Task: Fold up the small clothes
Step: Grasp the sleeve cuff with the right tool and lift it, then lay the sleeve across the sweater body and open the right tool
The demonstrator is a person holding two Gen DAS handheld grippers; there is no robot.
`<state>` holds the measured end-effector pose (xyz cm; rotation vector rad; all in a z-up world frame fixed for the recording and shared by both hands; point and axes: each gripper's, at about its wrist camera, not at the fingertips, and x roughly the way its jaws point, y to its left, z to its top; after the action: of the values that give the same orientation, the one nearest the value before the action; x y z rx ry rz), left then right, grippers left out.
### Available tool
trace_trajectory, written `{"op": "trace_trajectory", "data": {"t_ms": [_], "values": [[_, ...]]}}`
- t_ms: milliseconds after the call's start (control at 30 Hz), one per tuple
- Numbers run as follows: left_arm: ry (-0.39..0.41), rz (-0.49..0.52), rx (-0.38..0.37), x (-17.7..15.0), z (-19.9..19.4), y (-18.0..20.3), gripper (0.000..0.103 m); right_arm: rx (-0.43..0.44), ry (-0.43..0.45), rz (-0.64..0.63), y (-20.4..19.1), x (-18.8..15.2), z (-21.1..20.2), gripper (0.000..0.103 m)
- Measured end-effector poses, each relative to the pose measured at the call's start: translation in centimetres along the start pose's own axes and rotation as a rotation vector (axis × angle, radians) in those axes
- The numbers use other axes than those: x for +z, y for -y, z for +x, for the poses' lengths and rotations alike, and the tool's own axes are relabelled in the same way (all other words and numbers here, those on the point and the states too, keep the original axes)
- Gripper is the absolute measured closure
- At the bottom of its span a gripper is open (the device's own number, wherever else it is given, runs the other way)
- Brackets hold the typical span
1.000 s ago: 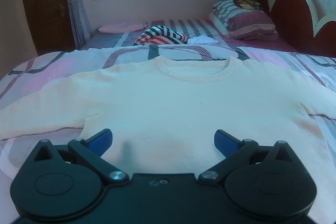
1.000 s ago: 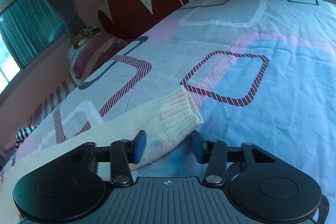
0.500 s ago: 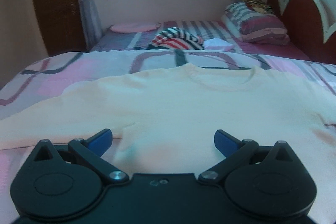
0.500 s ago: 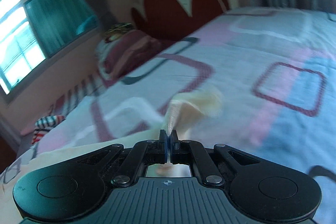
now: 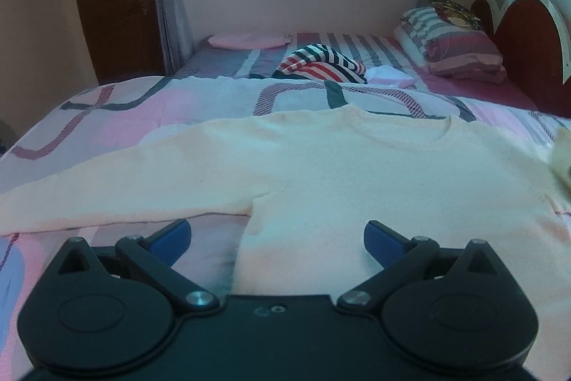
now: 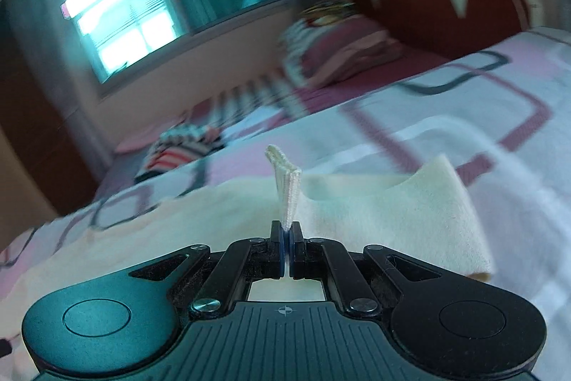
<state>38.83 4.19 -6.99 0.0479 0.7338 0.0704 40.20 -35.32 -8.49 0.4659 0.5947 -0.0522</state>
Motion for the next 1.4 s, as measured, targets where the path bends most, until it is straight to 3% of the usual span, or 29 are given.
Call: {"op": "trace_trajectory", "data": {"t_ms": [400, 633, 733, 800, 900, 933, 1100, 1200, 1300, 1333, 1367, 1400], "values": [[0.007, -0.097, -0.097, -0.3, -0.3, -2.0, 0.001, 0.180, -0.122, -0.164, -11.8, -5.7, 5.2, 0.102], [-0.012, -0.153, -0.163, -0.1, 1.2, -2.3, 0.001, 0.244, -0.155, -0.215, -14.9, -8.0, 7.4, 0.101], [-0.012, -0.145, -0.174, 0.1, 2.0, -1.4, 0.001, 0.262, -0.135, -0.290, -15.8, -8.6, 7.4, 0.081], [-0.018, -0.147, -0.198, 0.4, 2.8, -0.3, 0.003, 0.256, -0.091, -0.297, -15.7, -8.7, 6.8, 0.081], [-0.039, -0.143, -0.258, 1.0, 4.3, 1.8, 0.019, 0.200, -0.054, -0.222, -14.0, -8.0, 6.2, 0.081], [-0.043, -0.142, -0.283, 1.3, 4.9, 2.5, 0.029, 0.191, -0.047, -0.174, -13.0, -7.6, 6.0, 0.081], [-0.055, -0.136, -0.389, 2.5, 7.2, 6.4, 0.031, 0.201, -0.018, -0.079, -9.2, -6.2, 5.2, 0.081], [-0.107, -0.076, -0.357, 2.6, 8.9, 8.8, 0.038, 0.148, 0.005, -0.059, -7.2, -5.3, 4.8, 0.081], [-0.118, -0.091, -0.353, 2.2, 9.6, 9.4, 0.045, 0.072, 0.009, 0.011, -4.4, -4.2, 4.9, 0.081], [-0.114, -0.090, -0.354, 2.2, 9.8, 9.8, 0.054, 0.051, 0.015, 0.043, -3.2, -3.6, 4.8, 0.081], [-0.109, -0.085, -0.357, 2.3, 10.0, 10.1, 0.074, 0.034, 0.022, 0.069, -2.3, -3.2, 4.6, 0.081], [-0.111, -0.085, -0.368, 2.4, 10.2, 10.2, 0.088, 0.018, 0.031, 0.099, -1.4, -3.0, 4.4, 0.081]]}}
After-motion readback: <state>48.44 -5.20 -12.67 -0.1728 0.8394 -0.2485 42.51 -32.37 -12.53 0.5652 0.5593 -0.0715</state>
